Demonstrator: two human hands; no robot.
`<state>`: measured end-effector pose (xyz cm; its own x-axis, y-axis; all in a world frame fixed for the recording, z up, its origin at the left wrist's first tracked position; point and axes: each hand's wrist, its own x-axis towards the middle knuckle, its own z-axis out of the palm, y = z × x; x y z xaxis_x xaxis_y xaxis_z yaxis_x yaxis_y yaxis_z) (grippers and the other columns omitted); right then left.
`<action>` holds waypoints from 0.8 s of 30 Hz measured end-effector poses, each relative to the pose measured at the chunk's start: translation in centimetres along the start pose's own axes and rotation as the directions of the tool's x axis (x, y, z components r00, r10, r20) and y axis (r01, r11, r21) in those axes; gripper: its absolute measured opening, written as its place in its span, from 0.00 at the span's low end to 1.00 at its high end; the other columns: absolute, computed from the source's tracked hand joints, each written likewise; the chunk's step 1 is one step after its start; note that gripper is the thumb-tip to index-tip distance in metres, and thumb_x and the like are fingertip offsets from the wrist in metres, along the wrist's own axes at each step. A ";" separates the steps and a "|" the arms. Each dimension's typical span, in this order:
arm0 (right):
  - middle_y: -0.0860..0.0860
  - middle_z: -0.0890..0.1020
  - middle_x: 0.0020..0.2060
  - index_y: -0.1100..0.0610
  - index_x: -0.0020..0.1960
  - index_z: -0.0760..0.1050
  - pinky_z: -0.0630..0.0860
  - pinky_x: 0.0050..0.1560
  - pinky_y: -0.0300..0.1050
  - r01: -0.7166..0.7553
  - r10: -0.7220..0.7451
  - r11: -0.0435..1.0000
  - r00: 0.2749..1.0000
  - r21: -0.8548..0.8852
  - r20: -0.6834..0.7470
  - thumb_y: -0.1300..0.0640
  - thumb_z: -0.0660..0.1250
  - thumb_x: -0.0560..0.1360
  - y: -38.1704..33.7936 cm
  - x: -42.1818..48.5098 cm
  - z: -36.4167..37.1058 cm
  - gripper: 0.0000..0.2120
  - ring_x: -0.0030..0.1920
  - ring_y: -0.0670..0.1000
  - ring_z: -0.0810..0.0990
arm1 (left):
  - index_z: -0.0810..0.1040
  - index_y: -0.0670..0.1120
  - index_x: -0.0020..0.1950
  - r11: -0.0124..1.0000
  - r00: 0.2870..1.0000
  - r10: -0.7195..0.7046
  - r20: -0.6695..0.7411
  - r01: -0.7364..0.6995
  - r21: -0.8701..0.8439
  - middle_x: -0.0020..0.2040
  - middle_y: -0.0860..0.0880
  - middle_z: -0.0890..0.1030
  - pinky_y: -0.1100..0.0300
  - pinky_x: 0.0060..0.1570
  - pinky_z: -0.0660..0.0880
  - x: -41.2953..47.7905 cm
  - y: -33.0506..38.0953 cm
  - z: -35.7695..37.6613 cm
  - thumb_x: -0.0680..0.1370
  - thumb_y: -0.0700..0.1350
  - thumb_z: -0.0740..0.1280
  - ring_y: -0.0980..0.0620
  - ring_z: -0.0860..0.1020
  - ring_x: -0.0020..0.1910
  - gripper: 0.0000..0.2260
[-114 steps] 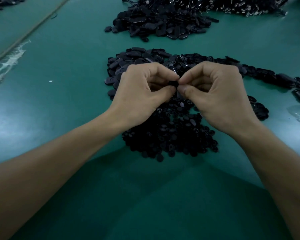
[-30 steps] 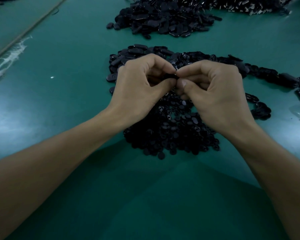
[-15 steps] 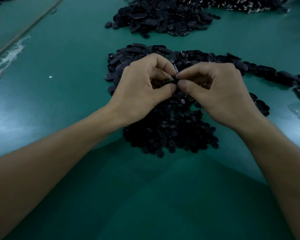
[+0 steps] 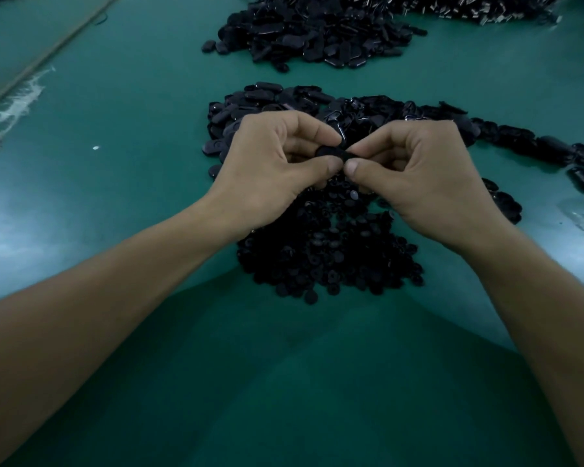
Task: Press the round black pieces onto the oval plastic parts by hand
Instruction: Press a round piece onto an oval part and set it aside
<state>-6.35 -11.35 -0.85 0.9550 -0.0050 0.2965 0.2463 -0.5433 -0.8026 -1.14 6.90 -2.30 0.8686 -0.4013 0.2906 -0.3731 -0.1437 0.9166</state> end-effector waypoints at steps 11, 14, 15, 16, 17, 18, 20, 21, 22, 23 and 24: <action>0.45 0.84 0.35 0.48 0.42 0.81 0.81 0.42 0.46 -0.015 0.015 0.999 1.000 -0.038 -0.009 0.56 0.73 0.73 -0.1 0.0 0.3 0.04 0.37 0.45 0.83 | 0.83 0.51 0.47 0.996 1.000 -0.006 0.028 0.003 0.088 0.39 0.50 0.86 0.60 0.43 0.82 0.2 0.3 -0.5 0.73 0.39 0.78 0.51 0.85 0.36 0.09; 0.46 0.85 0.37 0.50 0.45 0.82 0.83 0.44 0.50 0.004 -0.004 1.000 1.000 -0.022 0.009 0.58 0.73 0.74 -0.2 -0.1 0.2 0.03 0.38 0.47 0.84 | 0.84 0.49 0.48 0.996 0.999 -0.007 0.033 0.004 0.088 0.38 0.50 0.87 0.59 0.42 0.83 0.3 0.5 -1.0 0.72 0.40 0.79 0.51 0.85 0.35 0.09; 0.47 0.85 0.37 0.50 0.45 0.82 0.83 0.44 0.51 0.012 -0.012 1.000 1.000 -0.019 0.018 0.59 0.73 0.75 -0.3 -0.1 0.2 0.04 0.38 0.48 0.84 | 0.84 0.49 0.48 0.995 0.999 -0.003 0.033 0.000 0.096 0.38 0.50 0.86 0.58 0.42 0.83 0.3 0.5 -1.0 0.72 0.40 0.79 0.51 0.85 0.35 0.08; 0.47 0.85 0.37 0.50 0.45 0.82 0.83 0.45 0.52 0.018 -0.018 1.000 0.999 -0.019 0.028 0.60 0.73 0.75 -0.3 0.0 0.2 0.05 0.38 0.48 0.84 | 0.84 0.48 0.48 0.994 0.999 0.003 0.034 -0.006 0.105 0.38 0.50 0.86 0.57 0.42 0.84 0.2 0.5 -1.0 0.72 0.40 0.79 0.51 0.85 0.35 0.08; 0.47 0.85 0.37 0.50 0.45 0.82 0.83 0.45 0.52 0.022 -0.022 1.000 0.999 -0.021 0.039 0.60 0.73 0.75 -0.3 -0.1 0.2 0.06 0.39 0.48 0.84 | 0.84 0.48 0.47 0.994 0.999 0.008 0.032 -0.011 0.112 0.37 0.49 0.86 0.55 0.42 0.84 0.2 0.6 -1.0 0.72 0.40 0.79 0.50 0.85 0.35 0.08; 0.47 0.85 0.37 0.49 0.45 0.82 0.83 0.45 0.51 0.027 -0.025 0.999 0.998 -0.024 0.052 0.61 0.73 0.75 -0.4 -0.1 0.1 0.07 0.39 0.48 0.84 | 0.84 0.48 0.47 0.992 1.000 0.014 0.028 -0.017 0.122 0.37 0.49 0.86 0.54 0.42 0.84 0.2 0.6 -0.9 0.71 0.40 0.79 0.50 0.85 0.35 0.08; 0.47 0.85 0.36 0.49 0.46 0.82 0.83 0.43 0.46 0.027 -0.026 0.999 0.997 -0.017 0.075 0.62 0.72 0.76 -0.4 -0.1 0.1 0.08 0.38 0.47 0.84 | 0.84 0.48 0.46 0.988 0.999 0.029 0.020 -0.031 0.148 0.36 0.49 0.86 0.54 0.42 0.84 0.2 0.5 -0.9 0.71 0.39 0.79 0.51 0.85 0.34 0.07; 0.48 0.85 0.36 0.50 0.48 0.82 0.82 0.41 0.42 0.022 -0.021 1.000 0.997 -0.001 0.080 0.63 0.71 0.77 -0.4 0.0 0.0 0.09 0.38 0.46 0.85 | 0.84 0.48 0.46 0.988 0.999 0.033 0.016 -0.035 0.151 0.35 0.49 0.86 0.54 0.41 0.84 0.3 0.6 -1.0 0.72 0.39 0.78 0.51 0.85 0.33 0.07; 0.48 0.86 0.36 0.49 0.49 0.82 0.80 0.39 0.38 0.010 -0.012 1.000 0.997 0.021 0.078 0.65 0.69 0.78 -0.4 0.2 -0.1 0.10 0.38 0.45 0.85 | 0.84 0.47 0.46 0.989 0.999 0.035 0.008 -0.035 0.141 0.36 0.49 0.86 0.55 0.40 0.84 0.4 0.5 -1.1 0.72 0.39 0.78 0.50 0.85 0.34 0.06; 0.47 0.86 0.37 0.49 0.50 0.82 0.79 0.39 0.35 -0.008 0.005 0.999 0.998 0.046 0.066 0.66 0.68 0.78 -0.4 0.4 -0.4 0.12 0.39 0.45 0.85 | 0.84 0.47 0.46 0.992 0.999 0.032 -0.008 -0.031 0.121 0.36 0.49 0.86 0.55 0.40 0.84 0.5 0.5 -1.3 0.72 0.39 0.78 0.50 0.85 0.34 0.06; 0.47 0.87 0.38 0.49 0.51 0.82 0.78 0.39 0.33 -0.031 0.028 0.997 0.999 0.065 0.038 0.66 0.67 0.78 -0.2 0.7 -0.7 0.12 0.39 0.44 0.85 | 0.84 0.47 0.46 0.995 0.999 0.026 -0.037 -0.023 0.099 0.36 0.49 0.86 0.56 0.40 0.83 0.7 0.4 -1.5 0.73 0.38 0.77 0.49 0.85 0.34 0.06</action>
<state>-5.88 -11.83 -0.09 0.9672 0.0111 0.2538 0.2270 -0.4868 -0.8435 -0.15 7.95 -1.35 0.8698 -0.3716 0.3245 -0.4230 -0.2231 0.8782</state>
